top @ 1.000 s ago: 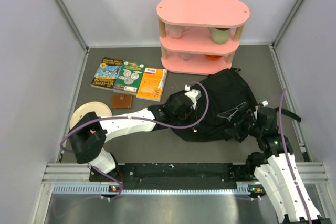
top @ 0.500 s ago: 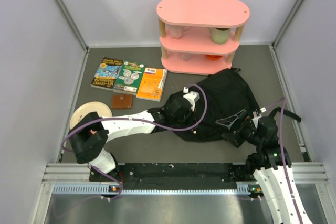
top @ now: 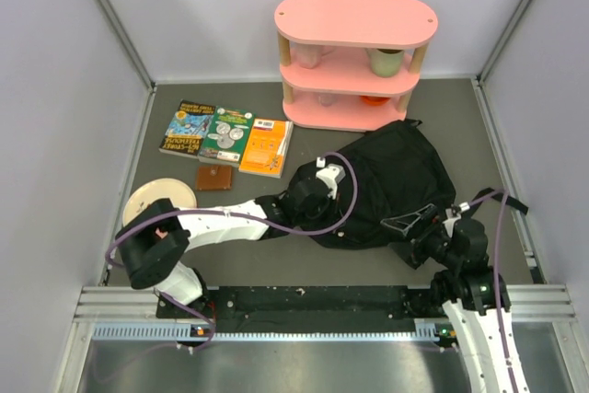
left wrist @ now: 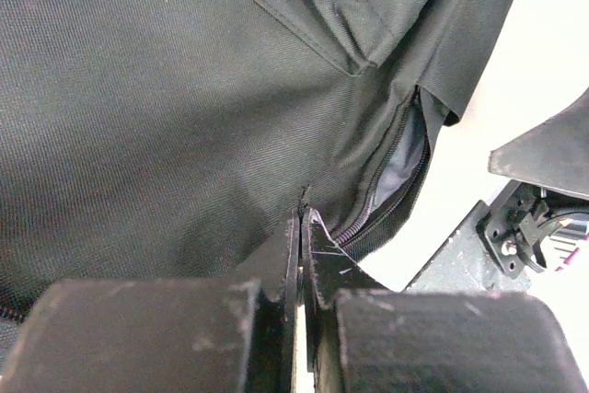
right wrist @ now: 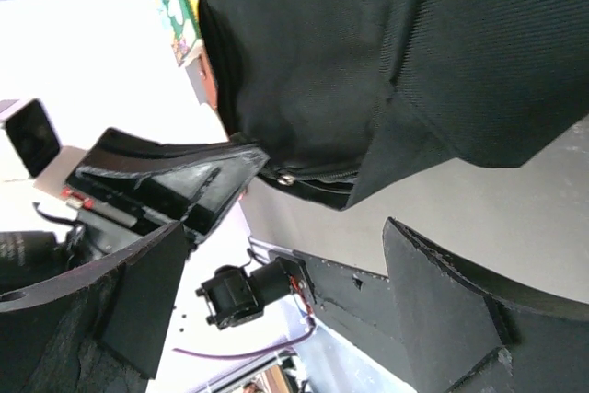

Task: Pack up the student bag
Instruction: Unzip the student bag at the center of the board.

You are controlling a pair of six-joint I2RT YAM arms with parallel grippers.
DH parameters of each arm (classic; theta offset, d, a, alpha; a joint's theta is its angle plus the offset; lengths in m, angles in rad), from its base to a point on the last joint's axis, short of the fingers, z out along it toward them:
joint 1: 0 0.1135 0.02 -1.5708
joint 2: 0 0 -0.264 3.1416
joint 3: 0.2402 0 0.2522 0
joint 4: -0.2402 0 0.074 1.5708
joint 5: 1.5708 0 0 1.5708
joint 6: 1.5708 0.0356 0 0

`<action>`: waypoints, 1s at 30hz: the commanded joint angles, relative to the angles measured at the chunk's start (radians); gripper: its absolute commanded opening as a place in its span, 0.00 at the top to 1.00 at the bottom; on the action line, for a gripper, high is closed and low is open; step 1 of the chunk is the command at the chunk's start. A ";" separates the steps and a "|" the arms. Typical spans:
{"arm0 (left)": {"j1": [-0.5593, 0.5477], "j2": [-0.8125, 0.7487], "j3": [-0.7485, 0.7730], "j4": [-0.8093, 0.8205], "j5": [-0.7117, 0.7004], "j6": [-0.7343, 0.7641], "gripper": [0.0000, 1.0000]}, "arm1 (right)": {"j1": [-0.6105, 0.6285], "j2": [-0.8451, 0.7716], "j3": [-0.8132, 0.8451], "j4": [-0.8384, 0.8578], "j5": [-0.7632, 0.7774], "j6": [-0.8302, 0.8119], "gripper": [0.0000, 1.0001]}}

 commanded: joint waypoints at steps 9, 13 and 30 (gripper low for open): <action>-0.003 -0.082 0.013 0.050 -0.071 -0.003 1.00 | 0.213 0.262 0.007 0.162 0.205 0.045 0.14; -0.003 -0.091 0.019 0.046 -0.075 -0.002 1.00 | 0.379 0.348 -0.065 0.380 0.337 0.193 0.16; -0.003 -0.157 -0.048 0.032 -0.044 -0.005 1.00 | 0.441 0.555 -0.028 0.523 0.547 0.190 1.00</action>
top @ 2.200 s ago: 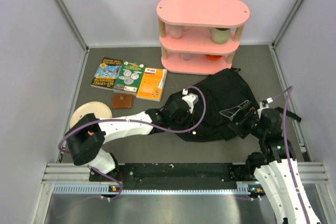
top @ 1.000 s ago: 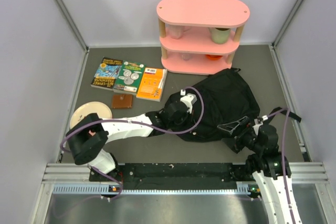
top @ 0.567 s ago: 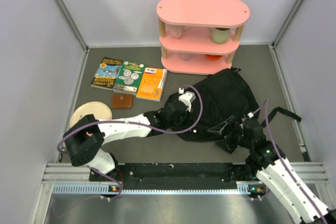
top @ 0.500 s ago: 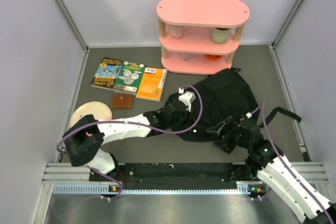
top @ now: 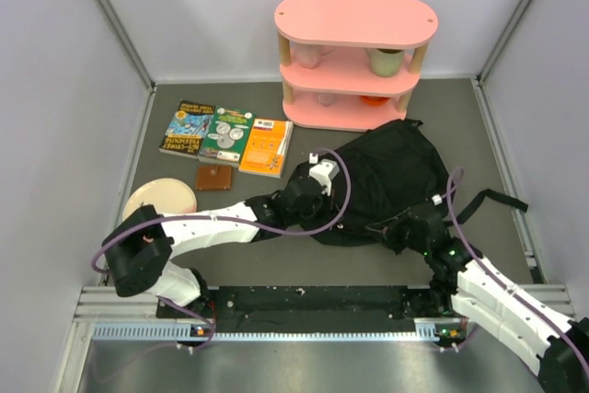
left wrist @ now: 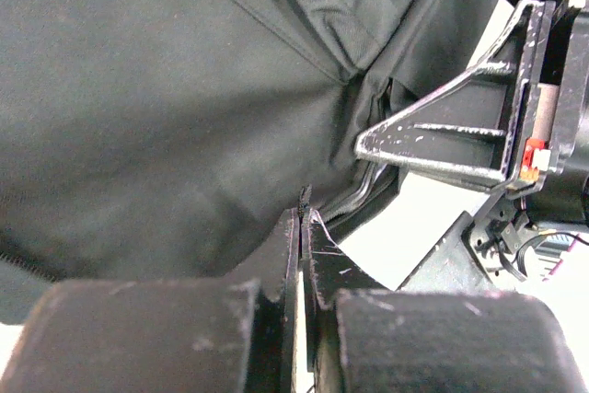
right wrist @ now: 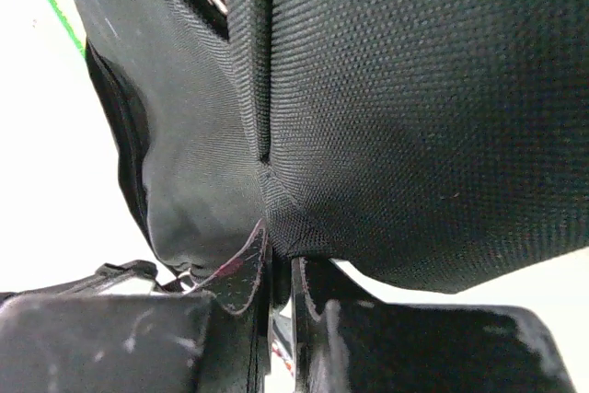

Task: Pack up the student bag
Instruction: Unzip the student bag at the center of the board.

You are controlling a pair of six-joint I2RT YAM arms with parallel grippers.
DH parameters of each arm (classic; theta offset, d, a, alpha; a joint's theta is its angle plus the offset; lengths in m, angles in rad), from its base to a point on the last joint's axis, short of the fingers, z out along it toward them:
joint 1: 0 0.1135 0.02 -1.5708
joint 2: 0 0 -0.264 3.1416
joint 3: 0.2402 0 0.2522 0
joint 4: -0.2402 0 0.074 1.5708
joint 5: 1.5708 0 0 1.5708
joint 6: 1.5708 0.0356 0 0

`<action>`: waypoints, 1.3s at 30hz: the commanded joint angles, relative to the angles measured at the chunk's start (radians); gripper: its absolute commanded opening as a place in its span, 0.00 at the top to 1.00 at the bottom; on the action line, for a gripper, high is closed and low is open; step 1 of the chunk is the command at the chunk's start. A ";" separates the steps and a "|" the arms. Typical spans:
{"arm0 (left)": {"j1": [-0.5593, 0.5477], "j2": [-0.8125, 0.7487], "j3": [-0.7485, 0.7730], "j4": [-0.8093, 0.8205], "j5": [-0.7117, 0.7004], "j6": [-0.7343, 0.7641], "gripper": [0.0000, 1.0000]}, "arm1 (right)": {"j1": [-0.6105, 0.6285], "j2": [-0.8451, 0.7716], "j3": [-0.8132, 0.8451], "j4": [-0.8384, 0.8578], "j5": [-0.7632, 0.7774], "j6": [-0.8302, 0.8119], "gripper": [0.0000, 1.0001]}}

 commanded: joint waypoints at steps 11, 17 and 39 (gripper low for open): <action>-0.001 -0.204 -0.155 -0.101 -0.162 0.038 1.00 | -0.119 -0.228 0.008 -0.202 0.184 -0.187 1.00; -0.001 -0.246 -0.179 -0.157 -0.231 0.046 1.00 | -0.208 -0.228 0.043 -0.265 0.136 -0.360 1.00; -0.306 -0.246 -0.151 -0.141 -0.062 -0.005 1.00 | -0.220 -0.062 0.238 -0.400 -0.304 -0.847 1.00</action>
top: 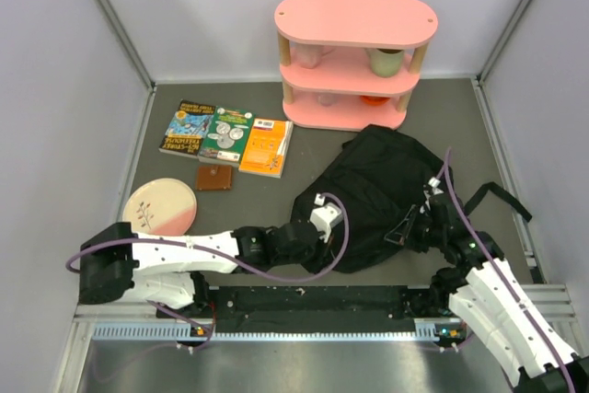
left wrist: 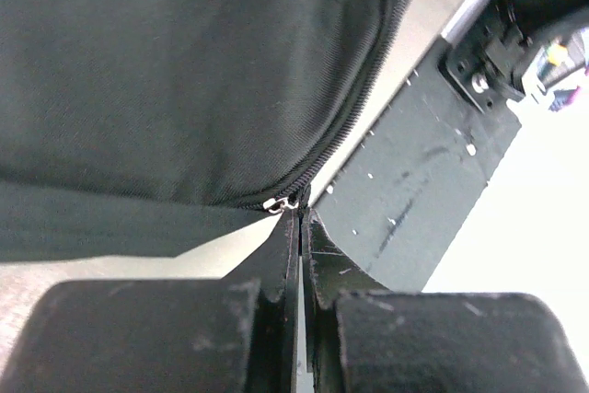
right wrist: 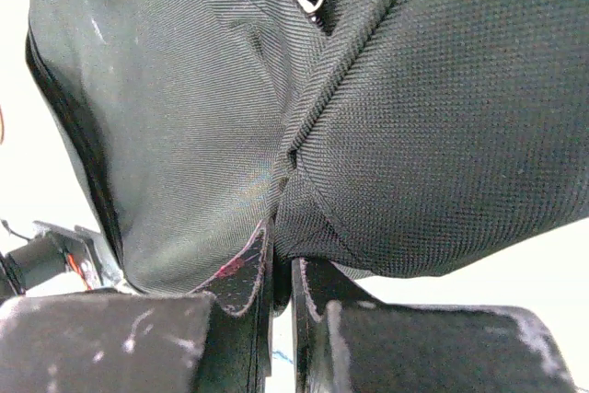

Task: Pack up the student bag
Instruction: Unzip the student bag at the center of the board.

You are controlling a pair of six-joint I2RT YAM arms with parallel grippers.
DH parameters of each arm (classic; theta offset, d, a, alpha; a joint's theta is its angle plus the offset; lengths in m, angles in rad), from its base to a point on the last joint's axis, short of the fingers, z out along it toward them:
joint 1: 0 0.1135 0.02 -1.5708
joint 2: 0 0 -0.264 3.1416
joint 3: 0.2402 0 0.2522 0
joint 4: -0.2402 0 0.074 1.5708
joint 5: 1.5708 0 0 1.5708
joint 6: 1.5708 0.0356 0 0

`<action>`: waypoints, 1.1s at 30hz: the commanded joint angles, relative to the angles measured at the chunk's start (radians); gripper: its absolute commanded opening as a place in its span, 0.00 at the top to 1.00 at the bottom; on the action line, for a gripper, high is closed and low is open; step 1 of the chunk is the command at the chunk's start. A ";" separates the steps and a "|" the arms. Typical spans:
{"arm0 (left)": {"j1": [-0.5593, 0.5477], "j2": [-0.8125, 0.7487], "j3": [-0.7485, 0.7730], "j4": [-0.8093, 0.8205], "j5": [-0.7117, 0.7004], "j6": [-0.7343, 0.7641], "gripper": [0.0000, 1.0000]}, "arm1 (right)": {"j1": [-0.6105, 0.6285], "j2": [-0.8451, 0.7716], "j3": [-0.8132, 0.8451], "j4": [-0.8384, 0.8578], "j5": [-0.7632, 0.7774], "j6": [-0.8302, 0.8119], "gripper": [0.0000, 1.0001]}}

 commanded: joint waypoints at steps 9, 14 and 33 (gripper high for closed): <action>-0.094 0.028 0.017 0.003 -0.165 -0.100 1.00 | 0.024 0.188 0.143 0.108 0.179 -0.011 0.88; -0.096 0.118 0.098 -0.012 -0.245 -0.122 1.00 | 0.020 0.232 0.190 0.105 0.271 0.020 0.41; -0.085 0.181 0.149 0.054 -0.298 -0.104 1.00 | 0.035 -0.341 -0.159 0.015 -0.149 0.424 0.07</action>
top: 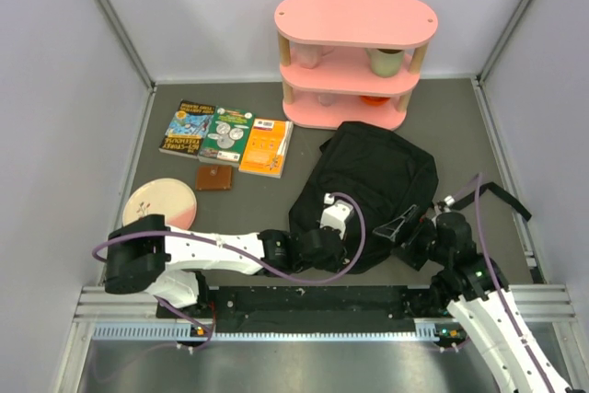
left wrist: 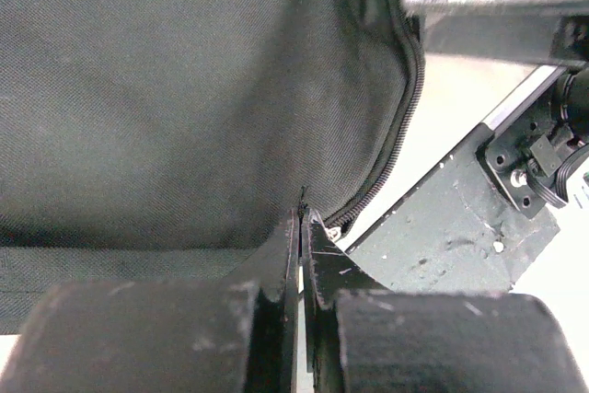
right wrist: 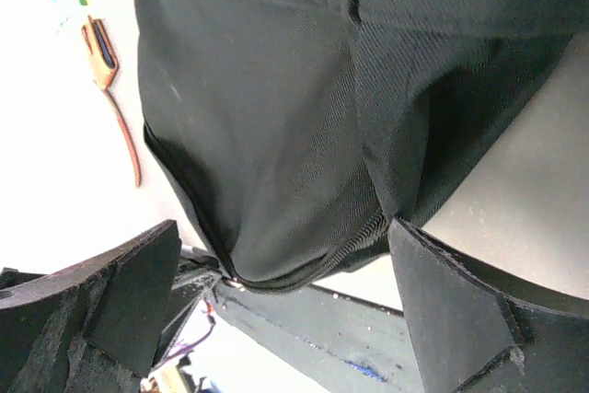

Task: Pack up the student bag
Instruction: Unzip the student bag at the center of the board.

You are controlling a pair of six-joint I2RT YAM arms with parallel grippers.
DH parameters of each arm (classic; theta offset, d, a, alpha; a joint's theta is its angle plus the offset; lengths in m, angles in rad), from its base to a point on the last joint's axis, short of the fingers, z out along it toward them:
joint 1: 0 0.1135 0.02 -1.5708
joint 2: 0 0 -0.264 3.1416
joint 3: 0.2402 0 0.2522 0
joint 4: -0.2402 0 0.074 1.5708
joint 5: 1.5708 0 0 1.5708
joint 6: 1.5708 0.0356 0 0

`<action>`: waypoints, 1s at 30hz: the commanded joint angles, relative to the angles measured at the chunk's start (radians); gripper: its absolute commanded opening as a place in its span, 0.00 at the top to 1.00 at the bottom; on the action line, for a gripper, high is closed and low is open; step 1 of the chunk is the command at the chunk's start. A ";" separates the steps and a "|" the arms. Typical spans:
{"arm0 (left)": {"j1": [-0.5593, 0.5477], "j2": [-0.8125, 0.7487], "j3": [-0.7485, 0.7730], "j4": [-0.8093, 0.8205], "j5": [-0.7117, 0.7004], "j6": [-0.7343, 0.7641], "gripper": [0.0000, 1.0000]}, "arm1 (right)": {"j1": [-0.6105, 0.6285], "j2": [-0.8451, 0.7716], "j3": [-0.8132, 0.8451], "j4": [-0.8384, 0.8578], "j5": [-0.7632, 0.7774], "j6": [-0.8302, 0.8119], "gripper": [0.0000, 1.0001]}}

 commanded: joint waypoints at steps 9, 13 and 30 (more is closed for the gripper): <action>0.025 -0.006 0.051 0.024 -0.068 0.020 1.00 | 0.100 -0.016 -0.066 0.073 -0.113 0.180 0.13; 0.032 -0.006 0.063 0.018 -0.069 0.023 1.00 | 0.128 -0.007 -0.063 0.069 -0.101 0.210 0.14; 0.046 -0.014 0.095 -0.022 -0.065 0.046 1.00 | 0.132 -0.240 -0.166 0.073 -0.102 0.432 0.12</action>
